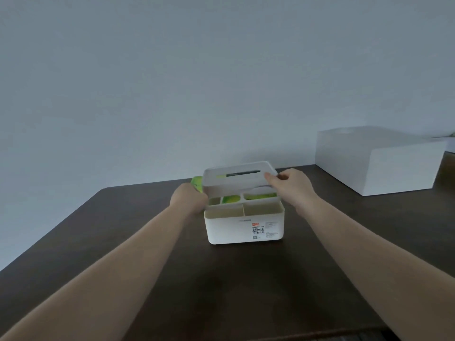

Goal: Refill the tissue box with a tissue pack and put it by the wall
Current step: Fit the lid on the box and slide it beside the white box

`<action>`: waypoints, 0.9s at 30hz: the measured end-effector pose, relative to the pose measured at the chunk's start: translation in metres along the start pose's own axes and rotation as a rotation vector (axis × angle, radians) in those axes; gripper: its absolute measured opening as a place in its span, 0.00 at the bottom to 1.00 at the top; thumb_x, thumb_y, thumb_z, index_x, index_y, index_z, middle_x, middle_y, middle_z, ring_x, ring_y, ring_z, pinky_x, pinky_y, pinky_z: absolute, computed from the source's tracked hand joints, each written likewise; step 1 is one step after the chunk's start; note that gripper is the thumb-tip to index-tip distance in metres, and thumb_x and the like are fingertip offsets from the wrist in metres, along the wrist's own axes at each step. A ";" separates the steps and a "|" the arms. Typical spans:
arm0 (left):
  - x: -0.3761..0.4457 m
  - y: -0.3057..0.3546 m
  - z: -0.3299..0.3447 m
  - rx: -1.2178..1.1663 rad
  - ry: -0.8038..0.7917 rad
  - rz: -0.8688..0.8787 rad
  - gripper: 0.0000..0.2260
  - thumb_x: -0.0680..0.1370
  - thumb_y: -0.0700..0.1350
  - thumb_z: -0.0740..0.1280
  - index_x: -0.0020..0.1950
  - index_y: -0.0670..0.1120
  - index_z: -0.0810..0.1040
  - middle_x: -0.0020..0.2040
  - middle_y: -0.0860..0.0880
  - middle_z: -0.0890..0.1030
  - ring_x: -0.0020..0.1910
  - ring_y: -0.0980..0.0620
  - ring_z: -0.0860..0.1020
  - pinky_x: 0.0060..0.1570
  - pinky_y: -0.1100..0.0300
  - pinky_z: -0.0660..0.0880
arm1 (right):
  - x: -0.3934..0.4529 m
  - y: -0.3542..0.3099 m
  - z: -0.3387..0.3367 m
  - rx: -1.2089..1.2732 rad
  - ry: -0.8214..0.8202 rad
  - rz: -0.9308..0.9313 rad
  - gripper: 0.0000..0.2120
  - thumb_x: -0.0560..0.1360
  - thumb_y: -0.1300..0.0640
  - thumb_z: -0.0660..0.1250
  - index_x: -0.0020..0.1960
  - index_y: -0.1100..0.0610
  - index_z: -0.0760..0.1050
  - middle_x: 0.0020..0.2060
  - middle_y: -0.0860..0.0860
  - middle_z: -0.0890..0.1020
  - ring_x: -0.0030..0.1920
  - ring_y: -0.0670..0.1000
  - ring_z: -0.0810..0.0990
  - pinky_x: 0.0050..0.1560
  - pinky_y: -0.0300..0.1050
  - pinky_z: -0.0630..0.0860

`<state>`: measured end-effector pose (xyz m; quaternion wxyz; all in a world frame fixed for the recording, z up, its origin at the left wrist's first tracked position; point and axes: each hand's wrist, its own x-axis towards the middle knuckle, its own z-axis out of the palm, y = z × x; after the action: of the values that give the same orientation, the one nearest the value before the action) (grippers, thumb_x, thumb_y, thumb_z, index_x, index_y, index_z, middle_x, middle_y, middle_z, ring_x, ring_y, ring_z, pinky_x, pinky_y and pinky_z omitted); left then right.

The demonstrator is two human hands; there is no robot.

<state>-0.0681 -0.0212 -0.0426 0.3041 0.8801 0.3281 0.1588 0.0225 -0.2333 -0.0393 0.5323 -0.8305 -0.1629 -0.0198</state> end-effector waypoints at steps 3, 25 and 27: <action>0.001 -0.002 0.006 -0.060 -0.017 -0.024 0.09 0.72 0.39 0.62 0.31 0.42 0.73 0.31 0.44 0.76 0.31 0.45 0.72 0.35 0.59 0.70 | 0.005 0.005 0.002 -0.009 0.037 0.007 0.16 0.76 0.45 0.65 0.44 0.59 0.75 0.35 0.50 0.75 0.36 0.48 0.73 0.34 0.42 0.68; 0.019 -0.003 0.018 -0.147 -0.064 -0.190 0.14 0.75 0.53 0.60 0.38 0.43 0.73 0.32 0.48 0.73 0.30 0.49 0.70 0.33 0.59 0.65 | 0.017 0.024 0.020 -0.132 0.123 -0.018 0.12 0.76 0.53 0.63 0.52 0.62 0.77 0.45 0.54 0.79 0.49 0.55 0.78 0.47 0.47 0.71; 0.017 -0.001 0.017 -0.183 -0.096 -0.210 0.14 0.76 0.51 0.60 0.34 0.44 0.70 0.31 0.48 0.71 0.28 0.49 0.67 0.31 0.60 0.63 | 0.017 0.022 0.022 -0.133 0.130 0.004 0.13 0.76 0.55 0.62 0.53 0.63 0.77 0.47 0.56 0.81 0.47 0.56 0.77 0.47 0.48 0.73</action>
<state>-0.0482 -0.0164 -0.0547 0.4131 0.8163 0.3876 0.1133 0.0415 -0.2178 -0.0645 0.4854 -0.8613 -0.1249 -0.0833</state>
